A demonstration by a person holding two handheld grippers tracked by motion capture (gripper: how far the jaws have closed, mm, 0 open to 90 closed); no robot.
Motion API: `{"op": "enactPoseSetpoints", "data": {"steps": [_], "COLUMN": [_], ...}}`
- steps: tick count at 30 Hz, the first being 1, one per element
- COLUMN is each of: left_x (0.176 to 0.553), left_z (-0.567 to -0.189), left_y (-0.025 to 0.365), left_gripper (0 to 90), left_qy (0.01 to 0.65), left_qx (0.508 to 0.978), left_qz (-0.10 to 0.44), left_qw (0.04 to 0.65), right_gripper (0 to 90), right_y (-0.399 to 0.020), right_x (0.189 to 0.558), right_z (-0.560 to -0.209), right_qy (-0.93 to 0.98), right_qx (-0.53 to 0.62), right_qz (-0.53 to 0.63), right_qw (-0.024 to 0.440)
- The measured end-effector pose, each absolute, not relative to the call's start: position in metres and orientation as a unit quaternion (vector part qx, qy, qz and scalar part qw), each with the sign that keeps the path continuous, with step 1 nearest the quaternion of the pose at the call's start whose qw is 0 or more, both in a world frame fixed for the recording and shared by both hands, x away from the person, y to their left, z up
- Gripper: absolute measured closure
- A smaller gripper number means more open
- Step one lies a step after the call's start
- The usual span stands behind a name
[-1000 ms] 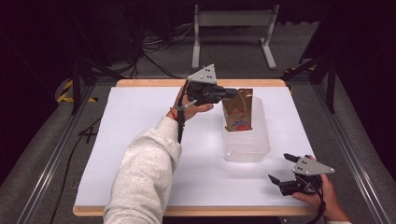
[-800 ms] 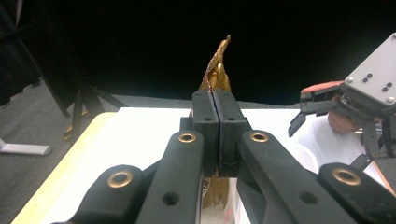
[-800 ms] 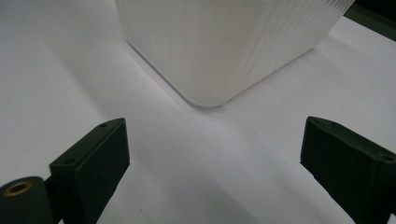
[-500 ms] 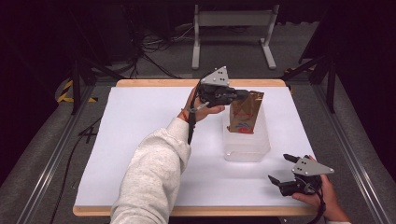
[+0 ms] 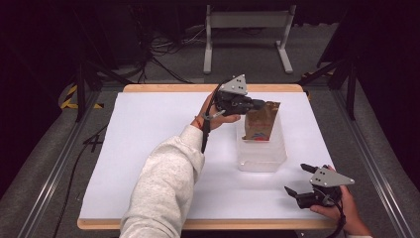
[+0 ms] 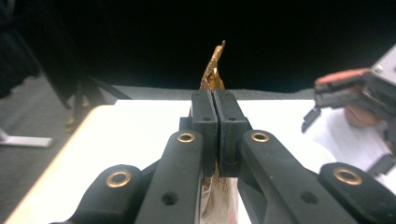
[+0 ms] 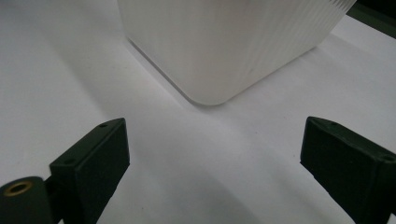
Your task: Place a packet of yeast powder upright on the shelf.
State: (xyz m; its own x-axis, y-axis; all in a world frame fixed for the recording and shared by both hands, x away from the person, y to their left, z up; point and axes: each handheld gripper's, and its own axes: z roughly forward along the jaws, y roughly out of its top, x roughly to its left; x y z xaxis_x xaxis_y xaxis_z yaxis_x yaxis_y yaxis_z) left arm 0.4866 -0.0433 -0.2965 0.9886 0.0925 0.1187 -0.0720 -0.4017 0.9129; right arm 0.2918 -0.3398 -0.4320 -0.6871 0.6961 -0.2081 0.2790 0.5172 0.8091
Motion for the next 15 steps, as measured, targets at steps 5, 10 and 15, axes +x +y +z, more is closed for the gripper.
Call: {"op": "enactPoseSetpoints", "data": {"steps": [5,10,15], "left_x": [0.485,0.484,0.484], "left_z": [-0.307,-0.316,-0.322], "left_y": [-0.044,-0.042,-0.039], "left_gripper": [87.9,87.7,87.7], "left_qy": [0.009,0.015,0.021], "left_qx": [0.835,0.834,0.832], "left_qz": [0.065,0.057,0.052], "left_qw": [0.546,0.549,0.553], "right_gripper": [8.7,8.7,8.7], "right_y": [-0.339,-0.339,-0.339], "right_x": [0.292,0.292,0.292], "right_z": [-0.432,-0.432,-0.432], "right_qy": [0.830,0.830,0.830], "right_qx": [0.293,0.293,0.292], "right_qz": [0.394,0.394,0.394], "right_qw": [0.265,0.265,0.266]}}
